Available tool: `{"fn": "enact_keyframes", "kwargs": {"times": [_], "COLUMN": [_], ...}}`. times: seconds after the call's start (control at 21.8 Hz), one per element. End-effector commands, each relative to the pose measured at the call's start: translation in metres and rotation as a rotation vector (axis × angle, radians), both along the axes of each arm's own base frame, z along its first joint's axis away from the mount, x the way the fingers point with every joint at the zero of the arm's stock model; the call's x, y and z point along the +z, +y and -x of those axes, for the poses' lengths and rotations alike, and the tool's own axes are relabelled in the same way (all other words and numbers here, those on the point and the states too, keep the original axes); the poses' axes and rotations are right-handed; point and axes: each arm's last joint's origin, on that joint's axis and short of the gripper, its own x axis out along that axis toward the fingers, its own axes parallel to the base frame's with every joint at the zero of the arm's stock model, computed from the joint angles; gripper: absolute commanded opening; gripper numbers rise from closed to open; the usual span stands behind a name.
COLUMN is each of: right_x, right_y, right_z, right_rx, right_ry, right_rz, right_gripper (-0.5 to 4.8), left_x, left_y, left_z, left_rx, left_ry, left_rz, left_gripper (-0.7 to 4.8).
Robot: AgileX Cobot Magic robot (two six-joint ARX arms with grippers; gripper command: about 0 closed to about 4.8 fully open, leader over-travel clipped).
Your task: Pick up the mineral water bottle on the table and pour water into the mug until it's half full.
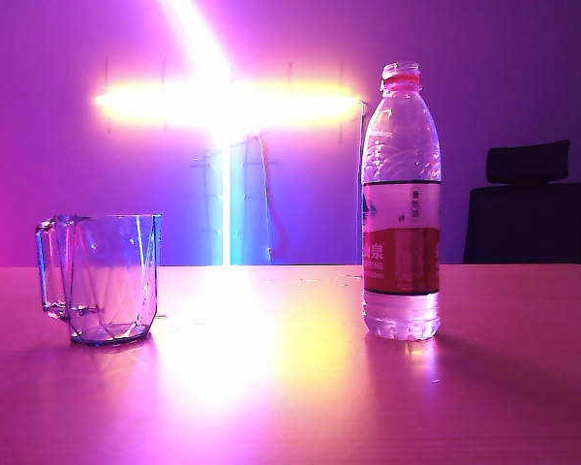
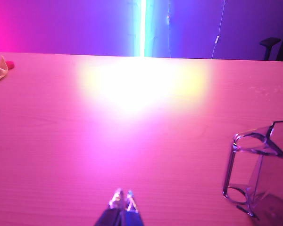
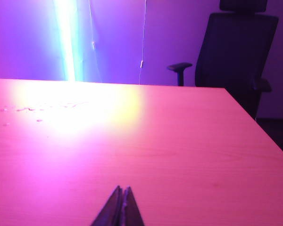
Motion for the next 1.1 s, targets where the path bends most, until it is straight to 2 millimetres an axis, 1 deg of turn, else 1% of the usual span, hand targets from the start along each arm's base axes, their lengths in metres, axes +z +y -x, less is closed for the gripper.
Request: {"fn": "enact_keyframes", "kwargs": {"times": [0.05,0.46,0.55,0.6,0.64,0.69,0.73,0.87,0.92,0.96,1.01,1.06,1.1], "right_x": [0.0,0.001,0.004,0.007,0.009,0.012,0.015,0.024,0.029,0.034,0.038,0.042,0.047], "right_y": [0.0,0.0,0.002,0.003,0.004,0.005,0.006,0.008,0.009,0.009,0.01,0.012,0.015], "right_z": [0.0,0.0,0.0,0.0,0.001,0.001,0.002,0.004,0.005,0.006,0.006,0.005,0.0], "right_rx": [0.002,0.005,0.066,0.115,0.144,0.19,0.24,0.296,0.301,0.312,0.327,0.345,0.373], "right_ry": [-0.012,-0.022,-0.055,-0.079,-0.095,-0.119,-0.133,-0.105,-0.09,-0.084,-0.079,-0.07,-0.034], "right_rz": [0.003,-0.004,-0.135,-0.224,-0.255,-0.284,-0.297,-0.337,-0.346,-0.345,-0.336,-0.314,-0.263], "right_gripper": [-0.01,-0.01,-0.01,-0.01,-0.01,0.0,0.04,0.3,0.48,0.79,1.22,1.92,3.48], "left_x": [0.002,0.002,0.001,-0.002,-0.003,-0.006,-0.009,-0.013,-0.013,-0.014,-0.014,-0.014,-0.014], "left_y": [0.0,-0.001,-0.005,-0.011,-0.015,-0.026,-0.035,-0.049,-0.052,-0.055,-0.057,-0.058,-0.06], "left_z": [0.0,0.0,-0.001,-0.002,-0.002,-0.002,-0.001,0.003,0.004,0.006,0.007,0.008,0.009], "left_rx": [-0.004,-0.008,-0.043,-0.111,-0.15,-0.248,-0.342,-0.48,-0.511,-0.543,-0.564,-0.58,-0.596], "left_ry": [-0.009,-0.009,0.006,0.038,0.053,0.088,0.12,0.165,0.172,0.175,0.175,0.174,0.172], "left_rz": [-0.004,-0.004,-0.005,-0.007,-0.008,-0.015,-0.024,-0.042,-0.046,-0.05,-0.052,-0.053,-0.054], "left_gripper": [-0.02,-0.02,-0.02,-0.02,-0.02,-0.02,-0.02,-0.02,-0.02,-0.02,-0.02,-0.02,-0.02]}}
